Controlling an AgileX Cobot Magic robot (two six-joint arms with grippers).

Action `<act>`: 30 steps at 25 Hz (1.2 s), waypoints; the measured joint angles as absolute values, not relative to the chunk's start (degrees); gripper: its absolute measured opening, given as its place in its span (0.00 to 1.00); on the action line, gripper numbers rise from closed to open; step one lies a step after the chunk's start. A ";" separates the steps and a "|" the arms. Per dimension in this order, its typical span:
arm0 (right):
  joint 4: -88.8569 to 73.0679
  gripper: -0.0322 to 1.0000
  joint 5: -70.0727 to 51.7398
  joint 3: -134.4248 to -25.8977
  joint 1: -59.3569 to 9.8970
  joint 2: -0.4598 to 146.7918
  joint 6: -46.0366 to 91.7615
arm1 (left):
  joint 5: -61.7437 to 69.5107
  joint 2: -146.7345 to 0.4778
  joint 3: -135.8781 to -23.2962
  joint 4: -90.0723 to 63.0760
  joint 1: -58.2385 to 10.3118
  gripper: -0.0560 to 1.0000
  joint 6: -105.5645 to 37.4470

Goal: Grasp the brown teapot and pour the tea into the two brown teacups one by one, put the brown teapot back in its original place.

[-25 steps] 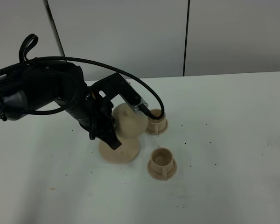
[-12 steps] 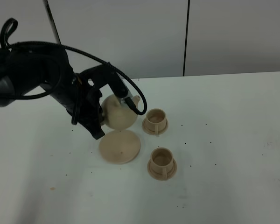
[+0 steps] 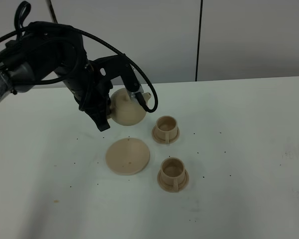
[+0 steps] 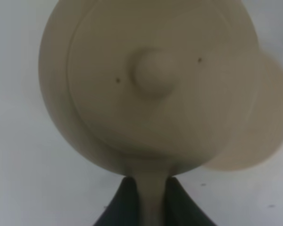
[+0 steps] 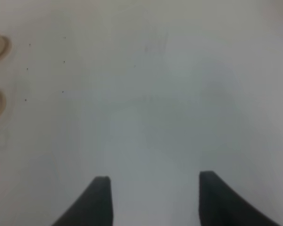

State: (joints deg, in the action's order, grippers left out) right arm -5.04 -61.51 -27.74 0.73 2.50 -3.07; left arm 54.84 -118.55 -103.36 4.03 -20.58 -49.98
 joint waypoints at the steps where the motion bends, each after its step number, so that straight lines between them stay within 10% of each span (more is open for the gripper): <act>1: -5.04 0.43 -61.51 -27.74 0.73 2.50 -3.07 | 54.91 -119.29 -104.19 4.64 -20.58 0.21 -50.61; 30: -5.04 0.43 -61.51 -27.74 0.73 2.50 -3.07 | 46.04 -124.91 -109.98 9.31 -20.54 0.21 -67.06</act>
State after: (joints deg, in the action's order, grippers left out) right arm -5.04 -61.51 -27.74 0.73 2.50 -3.07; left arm 46.04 -124.91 -109.98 9.31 -20.54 -67.06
